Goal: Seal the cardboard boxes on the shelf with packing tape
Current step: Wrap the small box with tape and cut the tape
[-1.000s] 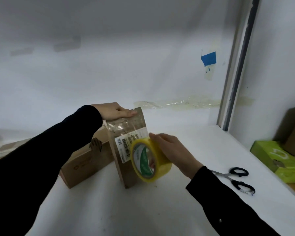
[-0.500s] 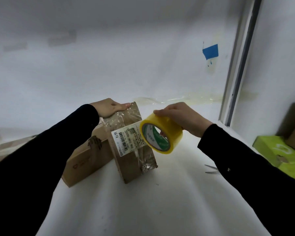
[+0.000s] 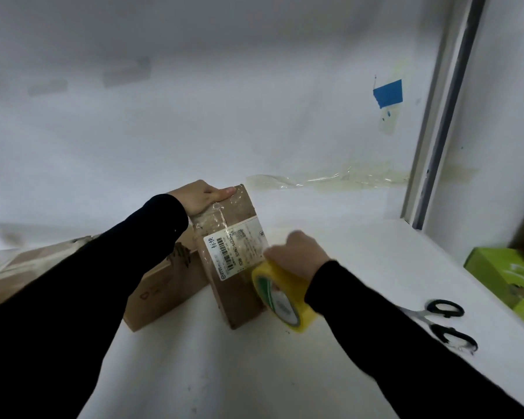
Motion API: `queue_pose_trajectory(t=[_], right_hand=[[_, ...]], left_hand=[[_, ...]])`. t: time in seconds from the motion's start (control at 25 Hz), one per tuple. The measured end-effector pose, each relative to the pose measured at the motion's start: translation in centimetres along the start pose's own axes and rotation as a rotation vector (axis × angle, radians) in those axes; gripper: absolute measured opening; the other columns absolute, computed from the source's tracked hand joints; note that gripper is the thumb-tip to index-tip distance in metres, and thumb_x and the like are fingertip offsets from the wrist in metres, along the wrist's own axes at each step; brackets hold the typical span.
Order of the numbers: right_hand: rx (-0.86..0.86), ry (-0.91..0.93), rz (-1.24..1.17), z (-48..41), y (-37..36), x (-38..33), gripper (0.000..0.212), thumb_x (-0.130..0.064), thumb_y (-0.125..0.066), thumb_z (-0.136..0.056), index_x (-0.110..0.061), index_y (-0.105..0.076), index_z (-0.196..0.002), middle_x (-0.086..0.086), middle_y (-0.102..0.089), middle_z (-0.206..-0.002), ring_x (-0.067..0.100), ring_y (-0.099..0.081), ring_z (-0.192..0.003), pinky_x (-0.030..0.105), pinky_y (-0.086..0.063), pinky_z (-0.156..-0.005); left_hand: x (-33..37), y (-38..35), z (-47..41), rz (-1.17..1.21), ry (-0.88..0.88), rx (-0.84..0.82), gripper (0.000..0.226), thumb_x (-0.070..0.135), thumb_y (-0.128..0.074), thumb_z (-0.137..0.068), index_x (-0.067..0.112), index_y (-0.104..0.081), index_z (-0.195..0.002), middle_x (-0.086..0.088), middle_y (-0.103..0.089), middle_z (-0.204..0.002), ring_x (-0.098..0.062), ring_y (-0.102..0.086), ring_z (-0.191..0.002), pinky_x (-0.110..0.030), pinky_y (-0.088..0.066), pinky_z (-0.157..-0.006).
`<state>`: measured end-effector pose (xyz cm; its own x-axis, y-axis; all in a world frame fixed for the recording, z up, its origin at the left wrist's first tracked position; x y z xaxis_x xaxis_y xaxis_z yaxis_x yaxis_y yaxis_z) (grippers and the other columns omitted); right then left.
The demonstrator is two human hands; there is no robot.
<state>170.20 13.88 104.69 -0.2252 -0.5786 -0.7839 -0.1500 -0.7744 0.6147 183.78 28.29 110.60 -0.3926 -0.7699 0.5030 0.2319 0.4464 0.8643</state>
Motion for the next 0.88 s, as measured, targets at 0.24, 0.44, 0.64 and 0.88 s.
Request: queue_pose_trajectory(t=[0.24,0.44,0.64,0.88], right_hand=[[0.075,-0.085,-0.133,1.7,-0.1,3.9,0.043,-0.046,-0.057,-0.086,-0.003,-0.061,-0.087,0.010,-0.062,-0.088,0.024,-0.059,-0.079,0.028,-0.044,-0.067],[-0.042,-0.138,-0.570,2.0,2.2,4.0,0.046,-0.031,-0.061,-0.087,0.009,-0.059,-0.108,0.019,-0.067,-0.076,0.025,-0.065,-0.056,0.031,-0.058,-0.059],[-0.007,-0.082,-0.509,3.1,4.7,3.3,0.042,-0.036,-0.061,-0.086,0.000,-0.057,-0.107,0.015,-0.066,-0.086,0.024,-0.062,-0.070,0.033,-0.053,-0.070],[0.056,-0.034,-0.278,5.2,4.4,4.6,0.046,-0.041,-0.061,-0.086,0.005,-0.064,-0.092,0.013,-0.057,-0.086,0.022,-0.053,-0.079,0.032,-0.040,-0.073]], left_hand=[[0.6,-0.2,2.7,-0.239,-0.220,0.662,0.047,0.057,-0.053,-0.082,0.015,-0.073,-0.090,-0.011,-0.063,-0.073,-0.024,-0.059,-0.071,-0.029,-0.040,-0.065],[2.0,-2.4,7.0,-0.625,-0.325,1.102,0.030,0.035,-0.064,-0.081,0.007,-0.057,-0.087,-0.012,-0.059,-0.082,-0.032,-0.053,-0.077,-0.035,-0.029,-0.068],[3.7,-4.7,9.1,-0.485,-0.334,1.035,0.024,0.024,-0.064,-0.086,0.001,-0.058,-0.086,-0.015,-0.064,-0.068,-0.031,-0.059,-0.068,-0.036,-0.043,-0.061],[2.5,-7.9,6.3,0.738,0.080,0.492,0.040,0.040,-0.068,-0.081,0.003,-0.064,-0.095,-0.006,-0.073,-0.074,-0.019,-0.071,-0.077,-0.035,-0.056,-0.078]])
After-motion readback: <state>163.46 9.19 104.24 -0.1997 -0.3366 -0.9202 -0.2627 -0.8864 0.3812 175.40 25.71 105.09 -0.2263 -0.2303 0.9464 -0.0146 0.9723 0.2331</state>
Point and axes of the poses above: each hand's wrist, its own z-axis away from the middle knuckle, its own y-axis out of the back of the hand, x = y × z, the point moved 5 cm from there along -z, towards the middle knuckle
